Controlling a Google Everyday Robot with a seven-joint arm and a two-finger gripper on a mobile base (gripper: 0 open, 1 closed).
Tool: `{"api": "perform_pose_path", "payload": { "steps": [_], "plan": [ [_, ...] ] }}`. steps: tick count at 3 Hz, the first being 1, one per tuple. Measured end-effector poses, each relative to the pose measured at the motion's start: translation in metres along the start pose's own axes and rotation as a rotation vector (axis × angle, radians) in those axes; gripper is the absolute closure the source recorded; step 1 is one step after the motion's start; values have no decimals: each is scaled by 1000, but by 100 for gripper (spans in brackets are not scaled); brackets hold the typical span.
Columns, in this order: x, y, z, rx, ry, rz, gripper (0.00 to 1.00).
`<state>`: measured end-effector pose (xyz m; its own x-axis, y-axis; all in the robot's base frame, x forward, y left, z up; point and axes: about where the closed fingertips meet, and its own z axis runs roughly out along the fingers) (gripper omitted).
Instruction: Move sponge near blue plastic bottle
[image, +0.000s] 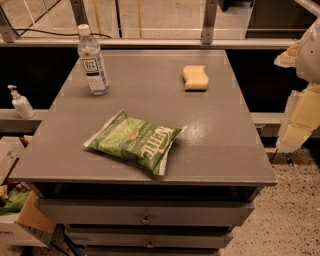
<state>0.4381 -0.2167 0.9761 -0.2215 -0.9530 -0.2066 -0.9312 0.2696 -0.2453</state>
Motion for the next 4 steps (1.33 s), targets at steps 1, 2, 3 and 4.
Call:
{"api": "perform_pose_path", "payload": {
  "steps": [1,2,3,4],
  "plan": [
    [0,0,0,0,0,0,0],
    [-7,-8,8,13,-21,-15,0],
    [-20,-25,27,39,-44,-31,0],
    [-34,-50,47,76,-64,-33,0]
  ]
}}
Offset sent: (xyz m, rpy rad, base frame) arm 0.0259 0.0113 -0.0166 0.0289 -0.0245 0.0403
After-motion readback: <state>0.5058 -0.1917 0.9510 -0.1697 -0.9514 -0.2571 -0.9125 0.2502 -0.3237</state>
